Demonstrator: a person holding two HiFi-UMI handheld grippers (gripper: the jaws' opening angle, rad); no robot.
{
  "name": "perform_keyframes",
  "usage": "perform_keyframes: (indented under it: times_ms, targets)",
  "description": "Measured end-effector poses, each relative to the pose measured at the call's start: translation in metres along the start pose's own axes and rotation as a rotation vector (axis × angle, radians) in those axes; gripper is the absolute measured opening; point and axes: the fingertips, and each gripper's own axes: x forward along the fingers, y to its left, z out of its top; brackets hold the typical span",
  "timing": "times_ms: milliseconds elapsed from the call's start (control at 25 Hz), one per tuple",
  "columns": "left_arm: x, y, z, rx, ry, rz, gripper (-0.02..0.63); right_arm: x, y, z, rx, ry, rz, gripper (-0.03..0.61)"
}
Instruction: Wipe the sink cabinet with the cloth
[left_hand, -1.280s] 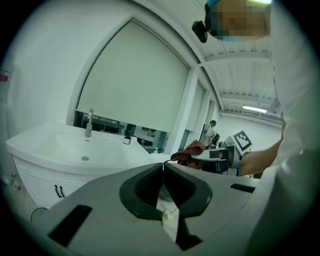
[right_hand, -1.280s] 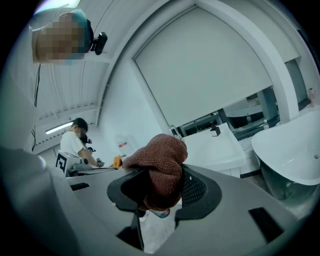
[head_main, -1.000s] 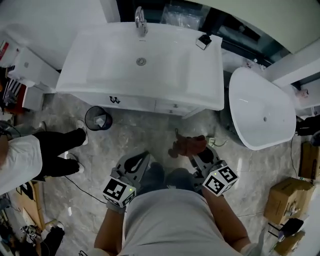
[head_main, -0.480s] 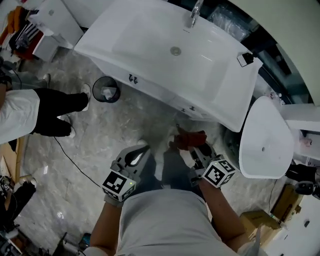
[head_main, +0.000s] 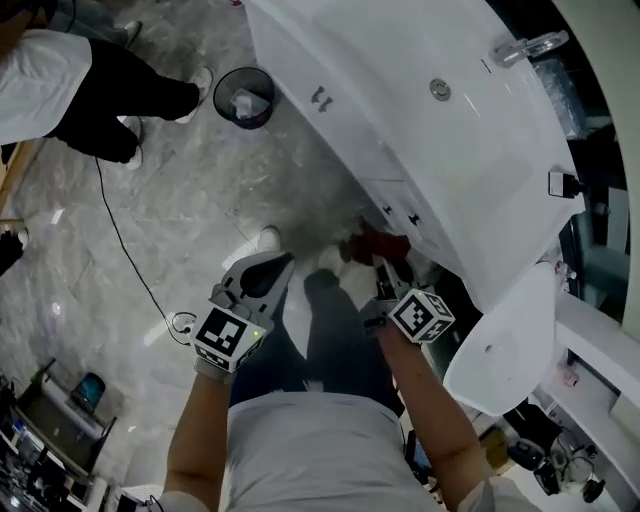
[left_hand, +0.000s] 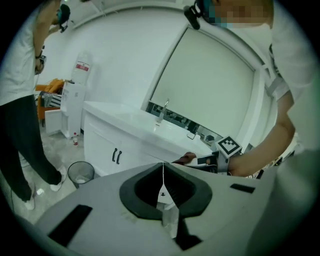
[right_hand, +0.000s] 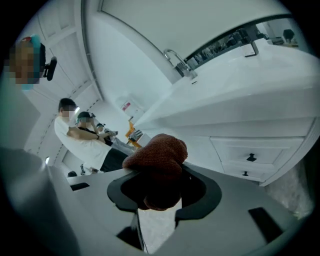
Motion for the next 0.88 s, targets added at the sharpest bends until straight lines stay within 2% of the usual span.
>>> perform_keyframes:
  times_ms: [120, 280, 480, 880]
  targets:
    - [0.009, 0.014, -0.03, -0.045, -0.005, 0.038, 0.012, 0.032, -0.026, -0.017, 0.003, 0.026, -0.024, 0.143]
    - [0.026, 0.035, -0.069, -0.049, 0.008, 0.069, 0.012, 0.071, -0.062, -0.03, -0.006, 0.023, -0.058, 0.143]
    - [0.047, 0.053, -0.112, -0.12, -0.028, 0.125, 0.012, 0.11, -0.11, -0.053, -0.038, 0.054, -0.079, 0.143]
    - [0.097, 0.062, -0.186, -0.191, -0.054, 0.143, 0.012, 0.172, -0.195, -0.081, -0.055, 0.07, -0.125, 0.143]
